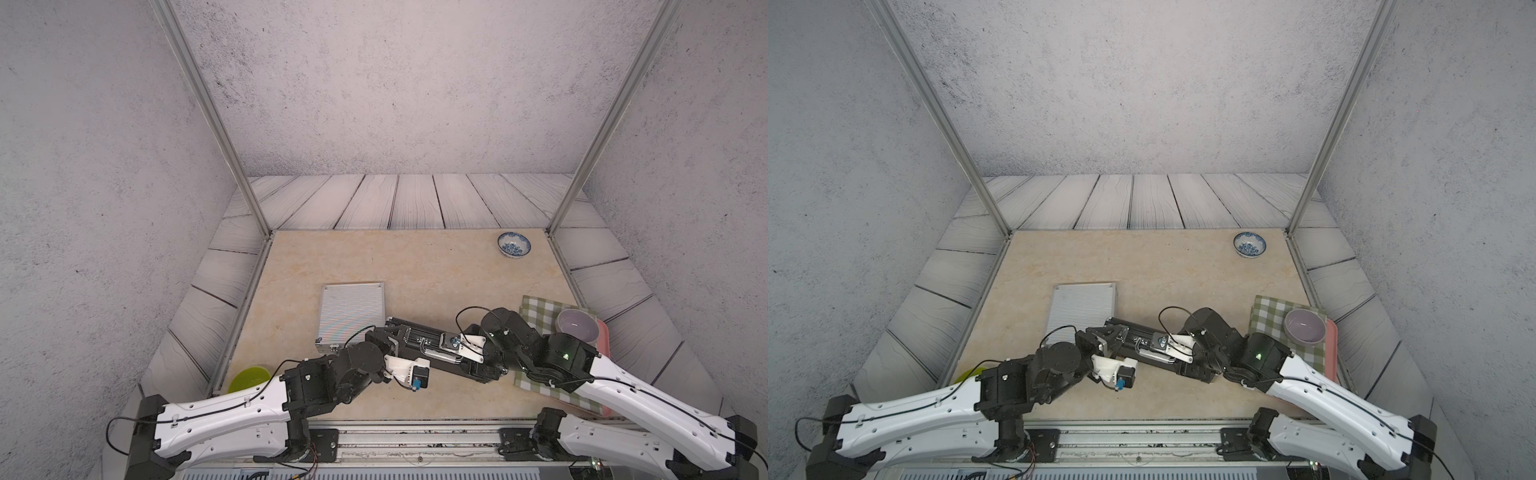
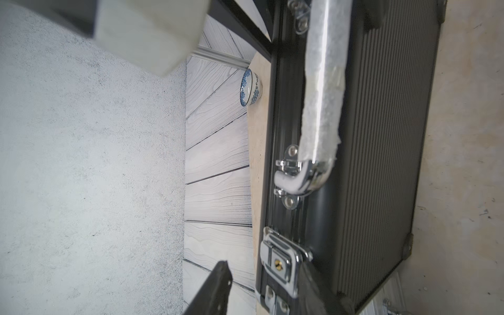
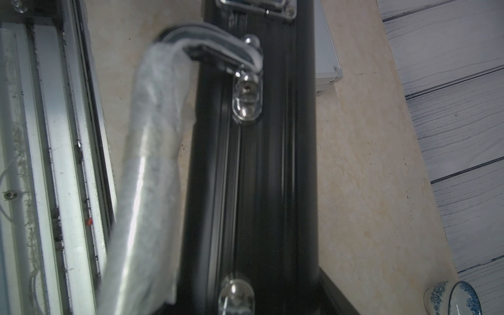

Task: Open the poker set cases
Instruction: Open the fastener on the poker set case.

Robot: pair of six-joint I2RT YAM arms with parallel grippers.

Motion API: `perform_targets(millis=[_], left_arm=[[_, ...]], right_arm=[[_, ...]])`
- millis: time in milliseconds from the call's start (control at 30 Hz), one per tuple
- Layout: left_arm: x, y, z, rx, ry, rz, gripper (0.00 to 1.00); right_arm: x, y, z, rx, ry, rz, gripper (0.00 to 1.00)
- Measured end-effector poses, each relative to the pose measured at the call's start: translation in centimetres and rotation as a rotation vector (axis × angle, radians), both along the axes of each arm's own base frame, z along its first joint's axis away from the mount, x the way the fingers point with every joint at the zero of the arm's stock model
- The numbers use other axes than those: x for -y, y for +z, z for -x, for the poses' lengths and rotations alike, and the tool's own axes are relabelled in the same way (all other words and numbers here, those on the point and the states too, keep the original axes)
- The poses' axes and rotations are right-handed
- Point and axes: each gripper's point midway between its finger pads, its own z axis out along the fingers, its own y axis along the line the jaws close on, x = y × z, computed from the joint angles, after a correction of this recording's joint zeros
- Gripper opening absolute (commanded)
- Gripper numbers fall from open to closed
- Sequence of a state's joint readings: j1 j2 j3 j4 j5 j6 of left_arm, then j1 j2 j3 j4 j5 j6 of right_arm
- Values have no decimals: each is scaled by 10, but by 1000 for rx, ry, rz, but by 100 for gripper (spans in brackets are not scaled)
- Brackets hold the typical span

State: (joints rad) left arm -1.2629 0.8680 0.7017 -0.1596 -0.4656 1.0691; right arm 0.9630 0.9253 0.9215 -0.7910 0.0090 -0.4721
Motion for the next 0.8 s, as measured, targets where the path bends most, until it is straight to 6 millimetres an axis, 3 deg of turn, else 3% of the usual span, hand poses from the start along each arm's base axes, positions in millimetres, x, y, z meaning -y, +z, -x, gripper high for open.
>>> perform_targets(millis=[800], left_arm=[[7,0,-27,-22,-22,-23,37]], right_arm=[[2,0,-8,14,-92,-24,10]])
